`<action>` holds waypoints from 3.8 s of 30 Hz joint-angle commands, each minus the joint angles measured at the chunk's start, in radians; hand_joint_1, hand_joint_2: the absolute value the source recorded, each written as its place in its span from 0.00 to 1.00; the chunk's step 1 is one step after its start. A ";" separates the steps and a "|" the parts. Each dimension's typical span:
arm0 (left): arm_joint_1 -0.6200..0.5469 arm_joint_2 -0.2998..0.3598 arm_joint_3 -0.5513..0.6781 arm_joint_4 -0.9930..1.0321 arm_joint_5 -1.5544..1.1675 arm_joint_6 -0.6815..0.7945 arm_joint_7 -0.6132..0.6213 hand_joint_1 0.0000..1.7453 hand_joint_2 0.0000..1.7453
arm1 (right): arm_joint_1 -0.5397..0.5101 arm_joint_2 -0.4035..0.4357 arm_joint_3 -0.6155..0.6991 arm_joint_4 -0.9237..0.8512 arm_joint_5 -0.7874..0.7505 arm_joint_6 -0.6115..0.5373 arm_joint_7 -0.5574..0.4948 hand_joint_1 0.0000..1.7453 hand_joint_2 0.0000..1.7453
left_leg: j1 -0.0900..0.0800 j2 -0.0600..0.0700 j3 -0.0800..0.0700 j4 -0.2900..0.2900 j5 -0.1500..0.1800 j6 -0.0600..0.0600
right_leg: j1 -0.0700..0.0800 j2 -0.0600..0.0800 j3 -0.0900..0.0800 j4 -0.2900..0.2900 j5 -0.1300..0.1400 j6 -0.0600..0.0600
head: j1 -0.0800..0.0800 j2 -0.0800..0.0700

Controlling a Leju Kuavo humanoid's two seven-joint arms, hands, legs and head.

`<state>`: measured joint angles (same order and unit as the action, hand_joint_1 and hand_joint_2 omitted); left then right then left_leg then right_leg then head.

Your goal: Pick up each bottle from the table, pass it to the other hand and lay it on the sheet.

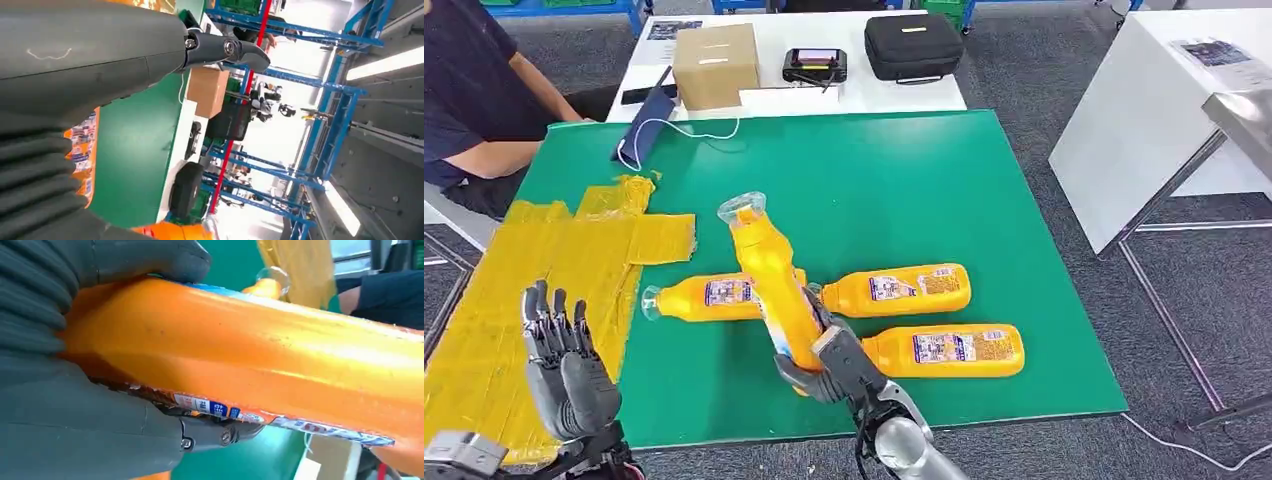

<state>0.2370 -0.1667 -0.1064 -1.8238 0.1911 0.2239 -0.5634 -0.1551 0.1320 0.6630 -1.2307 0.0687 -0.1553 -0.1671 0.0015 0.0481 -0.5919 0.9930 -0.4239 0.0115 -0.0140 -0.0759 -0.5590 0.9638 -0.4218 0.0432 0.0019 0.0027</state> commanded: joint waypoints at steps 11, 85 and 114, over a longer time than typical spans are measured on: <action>-0.010 0.157 -0.150 0.088 -0.038 -0.203 0.188 0.00 1.00 | 0.049 -0.070 -0.017 -0.174 -0.029 -0.068 -0.093 1.00 1.00 | 0.001 -0.004 0.003 -0.002 -0.001 -0.001 | 0.000 0.005 0.004 -0.001 -0.001 -0.002 | 0.000 0.000; 0.003 0.103 -0.044 0.053 -0.002 -0.288 0.149 1.00 1.00 | -0.234 -0.129 0.359 0.049 0.190 0.223 0.142 0.82 1.00 | 0.001 -0.006 0.002 -0.002 0.000 0.000 | 0.001 0.002 0.003 -0.002 -0.001 -0.001 | 0.000 0.000; -0.082 0.448 -0.043 0.108 -1.762 0.225 0.702 1.00 1.00 | 0.095 -0.116 -0.020 -0.289 0.218 0.093 0.086 0.00 1.00 | 0.001 -0.005 0.001 -0.002 0.000 -0.001 | 0.000 0.005 0.001 -0.001 -0.001 -0.002 | 0.000 0.000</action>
<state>0.2329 0.0442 -0.0782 -1.8869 -1.4089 0.5242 -0.0669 -0.0467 0.0099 0.6715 -1.5186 0.3002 -0.0847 -0.0801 0.0015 0.0476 -0.5952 0.9930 -0.4232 0.0117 -0.0138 -0.0766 -0.5622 0.9639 -0.4217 0.0431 0.0015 0.0027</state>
